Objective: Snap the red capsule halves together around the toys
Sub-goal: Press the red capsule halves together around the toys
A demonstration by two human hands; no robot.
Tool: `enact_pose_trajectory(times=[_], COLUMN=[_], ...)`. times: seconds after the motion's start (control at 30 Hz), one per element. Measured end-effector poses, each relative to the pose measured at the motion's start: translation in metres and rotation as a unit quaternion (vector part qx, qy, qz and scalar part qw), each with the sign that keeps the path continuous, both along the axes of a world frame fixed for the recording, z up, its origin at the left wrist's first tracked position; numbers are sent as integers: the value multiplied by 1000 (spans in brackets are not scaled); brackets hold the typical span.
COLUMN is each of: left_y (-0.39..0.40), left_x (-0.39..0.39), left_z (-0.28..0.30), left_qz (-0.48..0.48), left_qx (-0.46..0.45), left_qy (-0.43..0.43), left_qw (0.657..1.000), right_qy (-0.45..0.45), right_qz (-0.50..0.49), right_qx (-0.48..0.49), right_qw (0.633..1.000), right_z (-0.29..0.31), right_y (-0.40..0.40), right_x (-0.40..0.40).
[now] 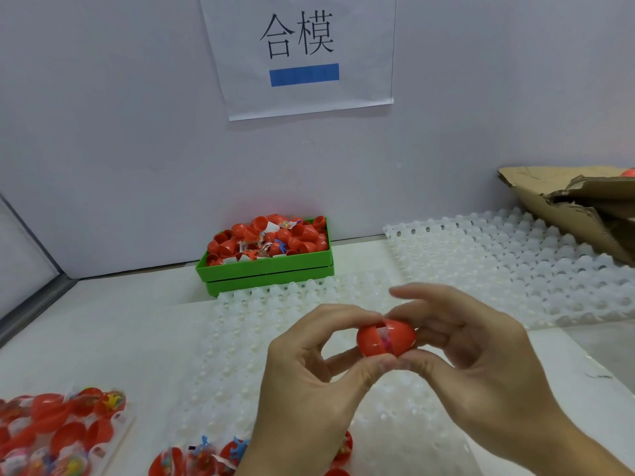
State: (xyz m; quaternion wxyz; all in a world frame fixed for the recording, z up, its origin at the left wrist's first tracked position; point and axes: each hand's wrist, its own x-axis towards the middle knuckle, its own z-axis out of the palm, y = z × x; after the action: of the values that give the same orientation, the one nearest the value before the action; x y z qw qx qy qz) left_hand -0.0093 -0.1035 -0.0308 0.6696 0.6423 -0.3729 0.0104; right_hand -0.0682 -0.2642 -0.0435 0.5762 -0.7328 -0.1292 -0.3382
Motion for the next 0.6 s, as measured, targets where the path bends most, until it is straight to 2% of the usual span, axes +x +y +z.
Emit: enact_pose_trajectory(times=[0.37,0.6], left_y=[2,-3], left_x=[3,-1], left_z=[-2,-4], left_qz=[-14,20], left_qx=[41,18], left_qy=[-14,-10], left_qw=[999,1000], right_qy=[-15,-28], right_qz=[-29,-33], right_qx=[11,24], right_qw=[999,999], right_z=[-2,-3], right_y=[1,2], right_x=[1,4])
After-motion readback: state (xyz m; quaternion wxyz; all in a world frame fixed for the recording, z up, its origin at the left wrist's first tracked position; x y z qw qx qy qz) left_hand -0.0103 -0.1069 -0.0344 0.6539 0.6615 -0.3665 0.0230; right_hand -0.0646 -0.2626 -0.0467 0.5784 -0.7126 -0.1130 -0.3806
